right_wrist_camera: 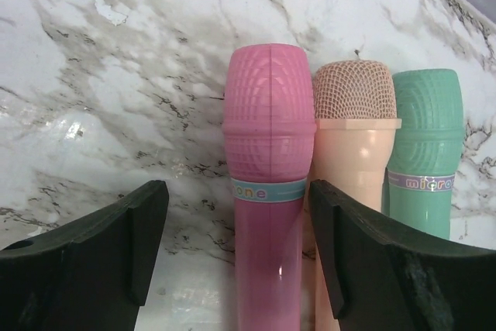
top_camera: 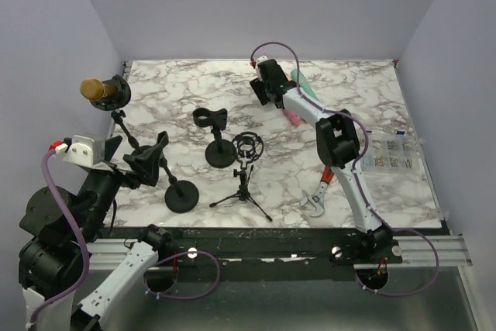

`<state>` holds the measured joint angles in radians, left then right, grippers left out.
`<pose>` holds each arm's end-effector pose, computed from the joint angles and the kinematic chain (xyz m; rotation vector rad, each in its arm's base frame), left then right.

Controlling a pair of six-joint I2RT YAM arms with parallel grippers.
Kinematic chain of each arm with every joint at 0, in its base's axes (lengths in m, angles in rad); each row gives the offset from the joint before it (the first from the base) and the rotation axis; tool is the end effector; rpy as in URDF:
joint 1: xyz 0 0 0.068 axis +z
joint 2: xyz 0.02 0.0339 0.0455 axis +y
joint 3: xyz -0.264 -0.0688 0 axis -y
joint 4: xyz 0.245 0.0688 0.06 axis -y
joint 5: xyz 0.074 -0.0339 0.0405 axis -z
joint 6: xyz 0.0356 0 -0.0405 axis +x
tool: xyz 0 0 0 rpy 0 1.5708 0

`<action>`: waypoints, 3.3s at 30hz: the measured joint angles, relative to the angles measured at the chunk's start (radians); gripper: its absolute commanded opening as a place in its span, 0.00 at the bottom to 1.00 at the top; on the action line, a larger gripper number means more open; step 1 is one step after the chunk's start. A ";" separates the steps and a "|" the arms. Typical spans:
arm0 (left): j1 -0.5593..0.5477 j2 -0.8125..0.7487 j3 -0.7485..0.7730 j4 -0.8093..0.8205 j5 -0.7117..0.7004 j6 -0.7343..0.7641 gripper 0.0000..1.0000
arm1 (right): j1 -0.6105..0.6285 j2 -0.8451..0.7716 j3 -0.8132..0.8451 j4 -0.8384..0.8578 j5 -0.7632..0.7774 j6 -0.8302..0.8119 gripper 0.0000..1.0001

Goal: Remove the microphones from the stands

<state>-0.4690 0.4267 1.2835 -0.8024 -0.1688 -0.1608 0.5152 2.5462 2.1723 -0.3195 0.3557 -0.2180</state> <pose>0.0060 0.0037 0.4531 0.0993 1.5256 -0.3755 0.5031 0.2706 0.1593 -0.6198 2.1357 -0.2400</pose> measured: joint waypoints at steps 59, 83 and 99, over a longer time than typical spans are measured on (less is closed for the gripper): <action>0.000 0.272 -0.076 -0.124 -0.139 -0.036 0.13 | 0.003 -1.044 -0.816 0.196 -0.321 0.342 0.95; 0.002 0.274 -0.380 -0.031 -0.137 -0.443 0.00 | 0.003 -1.049 -0.845 0.200 -0.328 0.353 0.95; 0.002 0.312 -0.323 -0.118 -0.149 -0.458 0.82 | 0.003 -1.091 -0.887 0.201 -0.328 0.361 0.95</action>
<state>-0.4671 0.7383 0.9607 -0.9203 -0.3180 -0.6186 0.5179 1.4551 1.2858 -0.1181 0.0277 0.1432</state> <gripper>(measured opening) 0.705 0.951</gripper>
